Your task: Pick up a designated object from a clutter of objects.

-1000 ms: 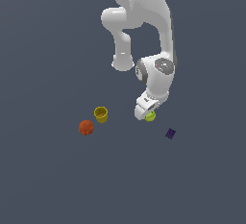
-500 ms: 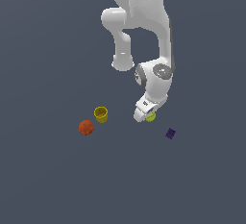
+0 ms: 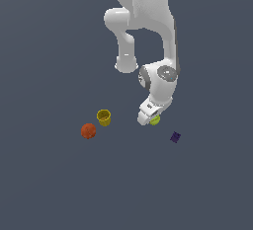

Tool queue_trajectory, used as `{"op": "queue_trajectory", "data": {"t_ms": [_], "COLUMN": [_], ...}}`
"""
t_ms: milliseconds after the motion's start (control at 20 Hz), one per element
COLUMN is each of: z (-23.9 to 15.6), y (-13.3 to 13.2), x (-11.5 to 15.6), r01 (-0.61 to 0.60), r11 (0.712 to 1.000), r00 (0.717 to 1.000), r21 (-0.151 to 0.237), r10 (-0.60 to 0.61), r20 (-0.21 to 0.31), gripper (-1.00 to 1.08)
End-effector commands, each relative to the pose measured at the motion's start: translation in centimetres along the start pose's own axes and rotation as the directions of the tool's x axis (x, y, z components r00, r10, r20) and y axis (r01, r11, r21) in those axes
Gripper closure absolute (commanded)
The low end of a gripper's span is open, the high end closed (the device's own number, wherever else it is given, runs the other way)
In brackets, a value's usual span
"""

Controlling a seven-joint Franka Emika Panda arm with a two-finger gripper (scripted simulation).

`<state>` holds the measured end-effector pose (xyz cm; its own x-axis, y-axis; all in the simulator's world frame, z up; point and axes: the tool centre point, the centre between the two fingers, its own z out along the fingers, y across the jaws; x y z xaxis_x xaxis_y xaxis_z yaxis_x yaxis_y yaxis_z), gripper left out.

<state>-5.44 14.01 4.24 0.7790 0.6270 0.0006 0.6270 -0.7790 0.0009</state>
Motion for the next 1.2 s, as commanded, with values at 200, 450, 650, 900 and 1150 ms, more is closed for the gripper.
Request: {"op": "queue_trajectory", "data": {"t_ms": [200, 450, 650, 900, 1150], "z": [-0.7, -2.5, -4.6, -8.2, -12.6], "y": [0.6, 2.0, 3.6, 6.4, 9.7], "x": [-0.5, -1.5, -2.9, -5.0, -7.6], "r01": [0.000, 0.000, 0.000, 0.001, 0.001], "r11": [1.000, 1.000, 1.000, 1.000, 1.000], "r00": [1.000, 1.000, 1.000, 1.000, 1.000], "r21": [0.000, 0.000, 0.000, 0.001, 0.003], "r10": [0.000, 0.000, 0.000, -0.001, -0.001], "r20": [0.000, 0.000, 0.000, -0.001, -0.002], "gripper": [1.08, 1.08, 1.08, 1.08, 1.08]}}
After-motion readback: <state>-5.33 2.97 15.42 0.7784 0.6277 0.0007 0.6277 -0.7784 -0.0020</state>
